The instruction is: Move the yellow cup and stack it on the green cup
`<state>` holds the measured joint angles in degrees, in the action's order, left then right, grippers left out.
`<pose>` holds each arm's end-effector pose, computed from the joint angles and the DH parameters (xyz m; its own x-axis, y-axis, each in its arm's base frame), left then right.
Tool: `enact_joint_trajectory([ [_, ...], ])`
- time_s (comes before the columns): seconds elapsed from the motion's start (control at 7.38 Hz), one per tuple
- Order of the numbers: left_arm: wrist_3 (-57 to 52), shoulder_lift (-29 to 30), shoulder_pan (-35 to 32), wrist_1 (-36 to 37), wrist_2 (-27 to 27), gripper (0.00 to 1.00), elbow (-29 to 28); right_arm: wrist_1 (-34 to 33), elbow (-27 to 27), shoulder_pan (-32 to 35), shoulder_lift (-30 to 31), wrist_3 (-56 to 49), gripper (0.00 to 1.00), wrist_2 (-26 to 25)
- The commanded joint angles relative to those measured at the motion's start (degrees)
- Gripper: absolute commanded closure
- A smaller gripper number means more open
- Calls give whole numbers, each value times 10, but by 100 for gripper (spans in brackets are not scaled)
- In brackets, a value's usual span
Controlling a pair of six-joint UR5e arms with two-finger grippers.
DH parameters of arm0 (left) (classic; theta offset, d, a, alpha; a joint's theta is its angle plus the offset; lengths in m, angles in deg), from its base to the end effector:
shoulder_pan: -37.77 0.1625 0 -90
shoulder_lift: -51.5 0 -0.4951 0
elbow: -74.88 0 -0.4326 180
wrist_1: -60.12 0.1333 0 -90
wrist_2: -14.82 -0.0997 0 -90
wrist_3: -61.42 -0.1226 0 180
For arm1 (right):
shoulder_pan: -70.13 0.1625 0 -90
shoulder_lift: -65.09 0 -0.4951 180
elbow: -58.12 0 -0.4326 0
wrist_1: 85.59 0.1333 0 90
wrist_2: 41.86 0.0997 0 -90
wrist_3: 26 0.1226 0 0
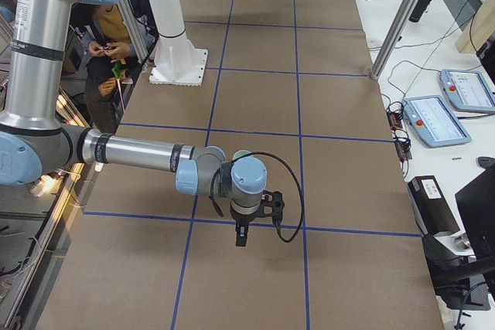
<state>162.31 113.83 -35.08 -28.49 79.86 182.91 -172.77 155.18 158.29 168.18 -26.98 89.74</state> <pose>-0.0963 -0.3156 0.8016 0.1250 -0.9861 0.1096 0.8820 0.1611 0.4429 0.0386 -0.4139 0.7873 0.7479 -0.0039 0.6637 0.0449 0.9980 -0.0447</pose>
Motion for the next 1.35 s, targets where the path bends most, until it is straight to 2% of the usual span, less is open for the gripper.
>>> enact_joint_trajectory([
  [0.0, 113, 23, 36, 169, 30, 0, 2, 0, -1, 0, 0, 0, 0, 0],
  [0.27, 209, 69, 91, 322, 112, 0, -4, 0, -3, 0, 0, 0, 0, 0],
  [0.41, 242, 101, 123, 359, 163, 0, -31, 1, -3, 0, 0, 0, 0, 1],
  [0.54, 291, 164, 135, 391, 204, 0, -109, 1, -3, 0, -2, 1, 0, 1],
  [0.68, 330, 210, 153, 415, 251, 0, -163, 0, -3, 0, -3, 1, 0, 0],
  [0.81, 367, 233, 162, 418, 278, 0, -191, 0, -3, 0, -3, 0, 0, 0],
  [1.22, 456, 242, 194, 423, 367, 0, -289, 0, -2, 0, -3, 0, 0, 0],
])
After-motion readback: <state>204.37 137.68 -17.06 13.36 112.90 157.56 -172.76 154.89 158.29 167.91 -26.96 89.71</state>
